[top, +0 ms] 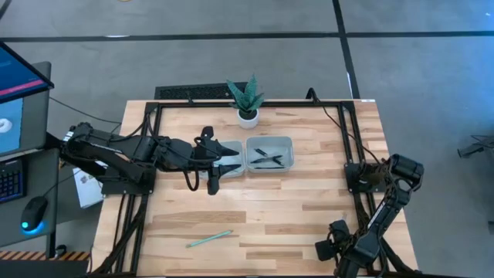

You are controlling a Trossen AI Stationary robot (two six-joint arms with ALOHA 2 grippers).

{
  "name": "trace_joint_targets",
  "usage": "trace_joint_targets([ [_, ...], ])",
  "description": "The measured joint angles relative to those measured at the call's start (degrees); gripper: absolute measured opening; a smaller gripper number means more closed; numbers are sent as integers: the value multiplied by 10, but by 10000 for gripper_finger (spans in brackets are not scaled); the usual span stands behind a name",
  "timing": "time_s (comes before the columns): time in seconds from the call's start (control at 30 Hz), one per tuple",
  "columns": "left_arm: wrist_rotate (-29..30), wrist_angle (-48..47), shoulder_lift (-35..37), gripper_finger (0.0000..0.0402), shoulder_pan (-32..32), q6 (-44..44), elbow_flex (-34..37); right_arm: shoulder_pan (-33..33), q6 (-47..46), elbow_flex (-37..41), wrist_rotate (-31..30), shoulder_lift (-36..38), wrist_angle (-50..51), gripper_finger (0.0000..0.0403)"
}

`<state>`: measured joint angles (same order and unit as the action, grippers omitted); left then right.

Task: Sort pens & pencils
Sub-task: Put the blue pencil into the left gray bin

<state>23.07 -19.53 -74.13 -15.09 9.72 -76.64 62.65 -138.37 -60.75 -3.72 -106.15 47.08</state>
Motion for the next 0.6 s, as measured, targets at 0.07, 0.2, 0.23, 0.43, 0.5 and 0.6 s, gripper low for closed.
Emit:
trace_joint_targets([
  [0.07, 0, 0, 0, 169, 0, 0, 0, 0, 0, 0, -1, 0, -1, 222],
  [0.2, 0, 0, 0, 169, 0, 0, 0, 0, 0, 0, -2, 0, -3, 204],
  [0.23, 0, 0, 0, 169, 0, 0, 0, 0, 0, 0, -2, 0, -3, 198],
  [0.43, 0, 0, 0, 169, 0, 0, 0, 0, 4, 0, -6, 0, -5, 165],
  [0.5, 0, 0, 0, 169, 0, 0, 0, 0, 4, 0, -6, 0, -6, 155],
  [0.6, 0, 0, 0, 169, 0, 0, 0, -1, 4, 0, -7, 0, -7, 141],
])
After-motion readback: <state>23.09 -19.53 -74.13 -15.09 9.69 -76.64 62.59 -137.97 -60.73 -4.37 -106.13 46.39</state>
